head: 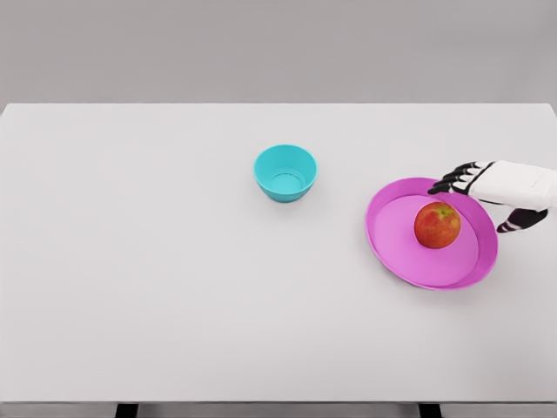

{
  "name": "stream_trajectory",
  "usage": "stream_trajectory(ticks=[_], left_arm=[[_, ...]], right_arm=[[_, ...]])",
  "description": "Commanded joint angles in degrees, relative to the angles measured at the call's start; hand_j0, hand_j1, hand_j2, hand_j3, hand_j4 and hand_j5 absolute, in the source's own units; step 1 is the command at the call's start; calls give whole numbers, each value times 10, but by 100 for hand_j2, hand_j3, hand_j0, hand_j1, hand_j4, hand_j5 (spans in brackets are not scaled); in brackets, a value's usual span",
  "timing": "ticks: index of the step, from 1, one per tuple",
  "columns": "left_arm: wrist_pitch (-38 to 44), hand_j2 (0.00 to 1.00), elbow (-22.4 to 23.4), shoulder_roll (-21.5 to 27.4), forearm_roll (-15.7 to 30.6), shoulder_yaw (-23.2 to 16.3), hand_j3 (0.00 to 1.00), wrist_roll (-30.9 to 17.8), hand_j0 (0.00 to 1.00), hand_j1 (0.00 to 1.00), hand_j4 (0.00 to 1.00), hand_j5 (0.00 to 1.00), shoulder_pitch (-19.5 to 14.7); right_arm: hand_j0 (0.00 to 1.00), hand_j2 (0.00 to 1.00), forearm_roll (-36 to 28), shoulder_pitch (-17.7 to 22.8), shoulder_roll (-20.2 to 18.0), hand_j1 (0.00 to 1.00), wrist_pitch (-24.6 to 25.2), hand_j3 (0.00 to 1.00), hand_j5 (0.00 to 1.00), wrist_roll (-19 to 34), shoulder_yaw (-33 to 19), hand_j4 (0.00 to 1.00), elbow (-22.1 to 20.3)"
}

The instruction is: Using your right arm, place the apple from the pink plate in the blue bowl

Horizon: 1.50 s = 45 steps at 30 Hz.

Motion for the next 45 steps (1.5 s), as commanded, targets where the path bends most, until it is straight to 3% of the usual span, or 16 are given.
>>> stream_trajectory(ticks=[1,5,11,38,42,45], left_arm=[[0,100,0,0,0,0,100,0,100,100,100,100,0],[0,100,0,0,0,0,100,0,100,100,100,100,1],[0,100,0,0,0,0,100,0,100,100,100,100,0],[0,100,0,0,0,0,100,0,100,100,100,100,0],[0,100,0,0,0,0,100,0,100,100,100,100,0],[0,100,0,0,0,0,100,0,100,100,100,100,1]], right_arm=[[100,100,-2,-2,10,100,1,100,100,1,1,100,3],[100,100,-2,-12,22,100,1,100,100,1,5,100,3],[100,100,-2,-39,44,100,1,100,100,1,62,100,30],[100,100,-1,-39,59,100,1,100,100,1,87,100,55],[70,70,-1,-39,59,70,1,70,70,1,90,70,58],[66,66,-1,-38,58,66,1,66,66,1,91,66,58]])
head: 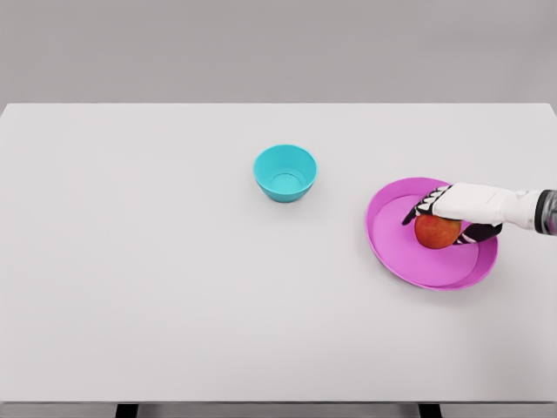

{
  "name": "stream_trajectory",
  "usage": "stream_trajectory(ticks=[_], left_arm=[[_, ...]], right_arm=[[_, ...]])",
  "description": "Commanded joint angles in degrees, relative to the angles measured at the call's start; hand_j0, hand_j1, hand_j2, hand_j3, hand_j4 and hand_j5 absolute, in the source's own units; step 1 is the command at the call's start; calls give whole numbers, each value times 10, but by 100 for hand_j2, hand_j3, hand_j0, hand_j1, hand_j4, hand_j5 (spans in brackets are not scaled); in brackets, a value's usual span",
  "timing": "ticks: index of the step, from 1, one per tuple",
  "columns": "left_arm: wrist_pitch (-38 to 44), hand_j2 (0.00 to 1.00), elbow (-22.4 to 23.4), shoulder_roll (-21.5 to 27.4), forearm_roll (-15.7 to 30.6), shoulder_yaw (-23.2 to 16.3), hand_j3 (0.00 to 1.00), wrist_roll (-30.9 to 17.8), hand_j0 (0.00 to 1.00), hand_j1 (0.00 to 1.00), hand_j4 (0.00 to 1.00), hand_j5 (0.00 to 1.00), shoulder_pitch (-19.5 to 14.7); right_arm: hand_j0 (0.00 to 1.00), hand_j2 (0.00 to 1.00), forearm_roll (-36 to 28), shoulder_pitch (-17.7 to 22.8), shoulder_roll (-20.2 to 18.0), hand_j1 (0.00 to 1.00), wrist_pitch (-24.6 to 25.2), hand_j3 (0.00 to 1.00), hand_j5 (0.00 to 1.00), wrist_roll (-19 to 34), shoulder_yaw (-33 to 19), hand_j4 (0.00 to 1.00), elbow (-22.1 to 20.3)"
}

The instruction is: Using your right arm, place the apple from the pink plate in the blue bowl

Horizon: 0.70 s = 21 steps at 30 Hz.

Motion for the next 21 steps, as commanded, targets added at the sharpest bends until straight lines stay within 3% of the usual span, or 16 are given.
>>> stream_trajectory(ticks=[1,6,21], left_arm=[[0,100,0,0,0,0,100,0,100,100,100,100,0],[0,100,0,0,0,0,100,0,100,100,100,100,0],[0,100,0,0,0,0,100,0,100,100,100,100,0]], right_arm=[[61,61,3,0,-1,61,-2,61,61,1,2,61,1],[51,51,3,0,0,51,-2,51,51,1,2,51,1],[51,51,0,-25,-1,51,-2,51,51,1,-7,51,-5]])
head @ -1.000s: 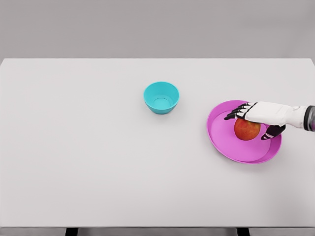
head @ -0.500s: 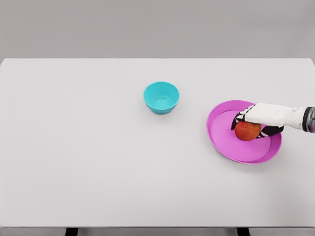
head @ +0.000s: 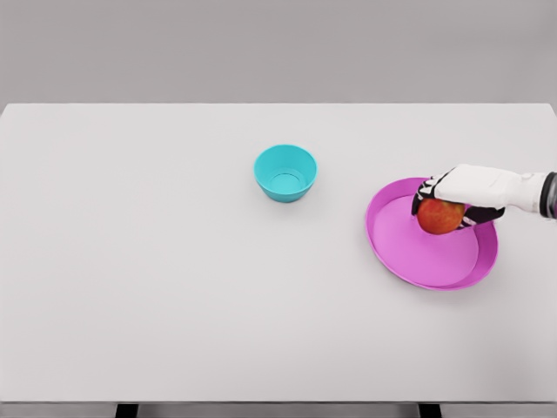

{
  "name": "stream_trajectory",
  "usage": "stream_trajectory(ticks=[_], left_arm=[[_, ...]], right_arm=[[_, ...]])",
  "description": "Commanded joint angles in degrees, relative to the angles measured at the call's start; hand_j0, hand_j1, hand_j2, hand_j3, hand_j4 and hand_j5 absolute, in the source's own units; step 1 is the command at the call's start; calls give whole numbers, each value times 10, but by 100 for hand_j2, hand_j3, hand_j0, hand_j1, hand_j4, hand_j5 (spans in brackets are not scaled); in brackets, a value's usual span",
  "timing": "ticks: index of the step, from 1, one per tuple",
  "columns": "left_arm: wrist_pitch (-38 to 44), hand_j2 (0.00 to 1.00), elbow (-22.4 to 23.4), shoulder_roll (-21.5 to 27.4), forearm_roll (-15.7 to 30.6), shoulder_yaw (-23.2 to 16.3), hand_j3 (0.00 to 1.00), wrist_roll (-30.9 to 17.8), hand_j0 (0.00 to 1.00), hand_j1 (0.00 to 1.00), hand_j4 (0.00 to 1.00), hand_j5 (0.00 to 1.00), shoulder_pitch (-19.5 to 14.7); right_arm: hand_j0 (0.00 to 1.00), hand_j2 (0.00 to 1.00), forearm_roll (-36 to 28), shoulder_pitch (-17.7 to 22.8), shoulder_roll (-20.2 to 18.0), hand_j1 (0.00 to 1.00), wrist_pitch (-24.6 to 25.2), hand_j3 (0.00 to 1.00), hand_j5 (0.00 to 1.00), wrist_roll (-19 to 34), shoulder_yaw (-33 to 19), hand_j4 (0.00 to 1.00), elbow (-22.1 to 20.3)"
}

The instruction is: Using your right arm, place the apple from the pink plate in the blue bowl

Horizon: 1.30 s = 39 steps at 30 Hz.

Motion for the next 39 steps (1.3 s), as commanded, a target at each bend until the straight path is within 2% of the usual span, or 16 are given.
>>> stream_trajectory(ticks=[1,6,16,19,24,30,39], left_arm=[[0,100,0,0,0,0,100,0,100,100,100,100,0],[0,100,0,0,0,0,100,0,100,100,100,100,0],[0,100,0,0,0,0,100,0,100,100,100,100,0],[0,100,0,0,0,0,100,0,100,100,100,100,0],[0,100,0,0,0,0,100,0,100,100,100,100,0],[0,100,0,0,0,0,100,0,100,100,100,100,0],[0,100,0,0,0,0,100,0,100,100,100,100,0]], right_arm=[[51,51,-3,0,-1,51,1,51,51,0,-4,51,1],[52,52,-3,-14,4,52,1,52,52,0,-26,52,0],[52,52,5,-73,82,52,1,52,52,0,-20,52,9],[52,52,7,-91,116,52,1,52,52,0,-20,52,46],[52,52,7,-112,152,52,1,52,52,0,-19,52,89],[52,52,21,-140,182,52,1,52,52,0,-19,52,109],[52,52,44,-185,245,52,1,52,52,0,10,52,176]])
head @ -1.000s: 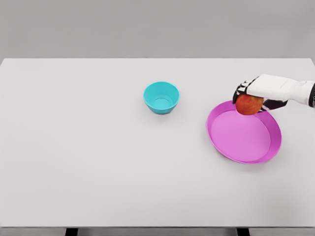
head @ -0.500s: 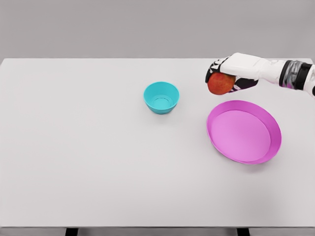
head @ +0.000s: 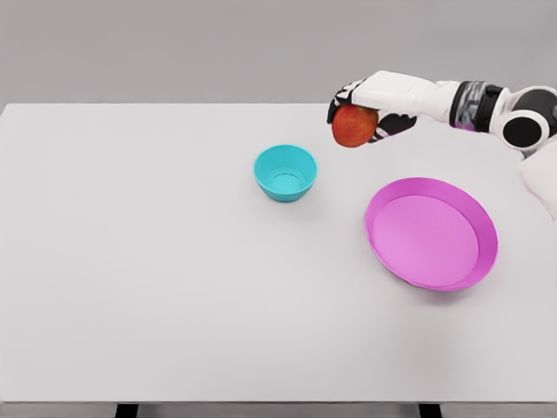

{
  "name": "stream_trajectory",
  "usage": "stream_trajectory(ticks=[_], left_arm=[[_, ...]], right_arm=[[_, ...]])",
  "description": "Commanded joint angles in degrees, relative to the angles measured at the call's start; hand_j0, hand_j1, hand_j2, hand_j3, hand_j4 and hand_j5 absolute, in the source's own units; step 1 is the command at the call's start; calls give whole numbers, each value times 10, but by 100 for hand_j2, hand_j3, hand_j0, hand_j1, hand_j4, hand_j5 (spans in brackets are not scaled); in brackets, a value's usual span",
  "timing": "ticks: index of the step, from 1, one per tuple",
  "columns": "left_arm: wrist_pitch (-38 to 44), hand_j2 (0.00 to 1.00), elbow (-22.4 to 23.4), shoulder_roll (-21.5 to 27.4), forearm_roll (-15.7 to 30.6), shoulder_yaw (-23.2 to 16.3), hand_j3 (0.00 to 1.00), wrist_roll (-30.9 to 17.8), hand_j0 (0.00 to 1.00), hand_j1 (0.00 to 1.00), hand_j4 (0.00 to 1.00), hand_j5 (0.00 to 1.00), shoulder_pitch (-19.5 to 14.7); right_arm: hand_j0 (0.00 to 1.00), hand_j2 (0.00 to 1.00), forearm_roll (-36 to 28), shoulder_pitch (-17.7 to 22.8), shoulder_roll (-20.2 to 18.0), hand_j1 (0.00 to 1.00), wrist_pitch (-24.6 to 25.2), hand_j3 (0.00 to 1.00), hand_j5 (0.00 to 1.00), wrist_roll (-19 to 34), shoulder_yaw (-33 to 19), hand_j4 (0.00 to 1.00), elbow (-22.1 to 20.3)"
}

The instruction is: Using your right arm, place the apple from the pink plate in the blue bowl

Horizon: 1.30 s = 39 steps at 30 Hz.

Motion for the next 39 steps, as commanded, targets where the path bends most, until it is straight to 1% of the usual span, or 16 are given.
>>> stream_trajectory(ticks=[1,8,15,21,24,29,33,39], left_arm=[[0,100,0,0,0,0,100,0,100,100,100,100,0],[0,100,0,0,0,0,100,0,100,100,100,100,0],[0,100,0,0,0,0,100,0,100,100,100,100,0],[0,100,0,0,0,0,100,0,100,100,100,100,0],[0,100,0,0,0,0,100,0,100,100,100,100,1],[0,100,0,0,0,0,100,0,100,100,100,100,0],[0,100,0,0,0,0,100,0,100,100,100,100,0],[0,100,0,0,0,0,100,0,100,100,100,100,0]], right_arm=[[52,52,2,-2,20,52,1,52,52,0,15,52,16],[52,52,20,-13,61,52,1,52,52,0,18,52,52],[52,52,40,-31,89,52,1,52,52,0,26,52,87],[53,53,55,-36,112,53,1,53,53,0,27,53,94],[53,53,61,-36,116,53,1,53,53,0,27,53,95],[53,53,62,-40,133,53,1,53,53,0,43,53,107],[53,53,62,-40,134,53,1,53,53,0,48,53,108],[53,53,69,-40,141,53,1,53,53,0,53,53,125]])
